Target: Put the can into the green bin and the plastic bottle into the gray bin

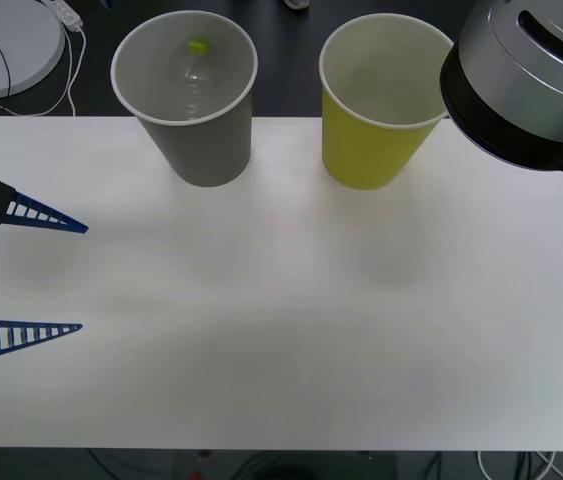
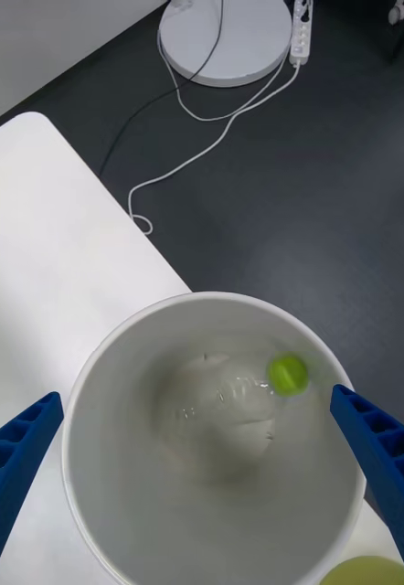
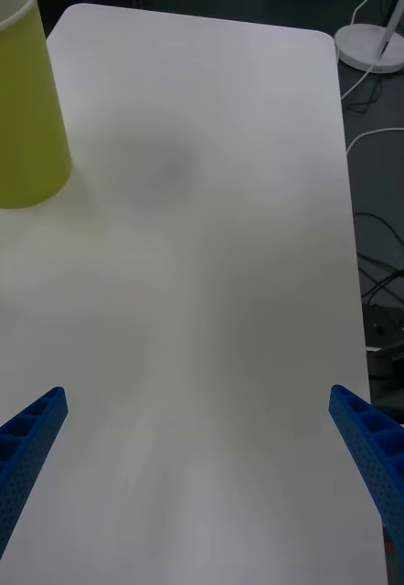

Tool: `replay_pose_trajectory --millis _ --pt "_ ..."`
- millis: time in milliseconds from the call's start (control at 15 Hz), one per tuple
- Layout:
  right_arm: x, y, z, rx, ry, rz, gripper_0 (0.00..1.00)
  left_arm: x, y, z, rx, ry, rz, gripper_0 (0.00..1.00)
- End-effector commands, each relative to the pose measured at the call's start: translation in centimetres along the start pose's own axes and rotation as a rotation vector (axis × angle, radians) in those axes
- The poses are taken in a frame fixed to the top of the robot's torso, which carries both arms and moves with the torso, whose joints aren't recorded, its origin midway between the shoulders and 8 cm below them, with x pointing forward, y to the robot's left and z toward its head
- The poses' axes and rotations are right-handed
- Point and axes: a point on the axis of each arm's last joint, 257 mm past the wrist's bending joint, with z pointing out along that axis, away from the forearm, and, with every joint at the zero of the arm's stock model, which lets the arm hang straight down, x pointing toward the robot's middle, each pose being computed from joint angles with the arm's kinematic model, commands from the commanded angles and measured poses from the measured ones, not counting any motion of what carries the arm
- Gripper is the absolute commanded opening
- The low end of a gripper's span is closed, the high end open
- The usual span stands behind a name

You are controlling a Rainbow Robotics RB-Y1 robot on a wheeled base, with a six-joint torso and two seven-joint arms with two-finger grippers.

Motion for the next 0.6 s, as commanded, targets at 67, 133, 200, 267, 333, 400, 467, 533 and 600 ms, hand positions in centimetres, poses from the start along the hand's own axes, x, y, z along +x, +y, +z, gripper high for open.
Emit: replay_pose_trajectory --millis 67,133,200,267,333,400,467,533,600 --pt "0.4 0.1 0.2 -0.042 -0.015 0.013 1.0 0.0 0.0 0.0 0.0 0.0 0.0 1.0" --pt "0.4 0.1 0.2 -0.057 -0.023 0.015 1.0 0.0 0.0 0.0 0.0 0.0 0.0 1.0" --pt "0.6 0.1 0.1 -0.073 -0.027 0.013 1.0 0.0 0.0 0.0 0.0 0.0 0.0 1.0" --pt "0.7 0.2 0.1 -0.086 -0.032 0.012 1.0 0.0 0.0 0.0 0.0 0.0 0.0 1.0" --pt "0.9 0.2 -0.1 -0.1 -0.038 0.016 1.0 0.0 0.0 0.0 0.0 0.0 0.0 1.0" --pt "1.0 0.3 -0.2 -0.121 -0.046 0.008 1.0 0.0 0.0 0.0 0.0 0.0 0.0 1.0" --pt "1.1 0.5 -0.4 -0.145 -0.059 0.007 1.0 0.0 0.0 0.0 0.0 0.0 0.0 1.0" --pt "1.3 0.5 -0.6 -0.166 -0.066 0.011 1.0 0.0 0.0 0.0 0.0 0.0 0.0 1.0" --pt "1.8 0.5 -0.7 -0.194 -0.077 -0.003 1.0 0.0 0.0 0.0 0.0 0.0 0.0 1.0"
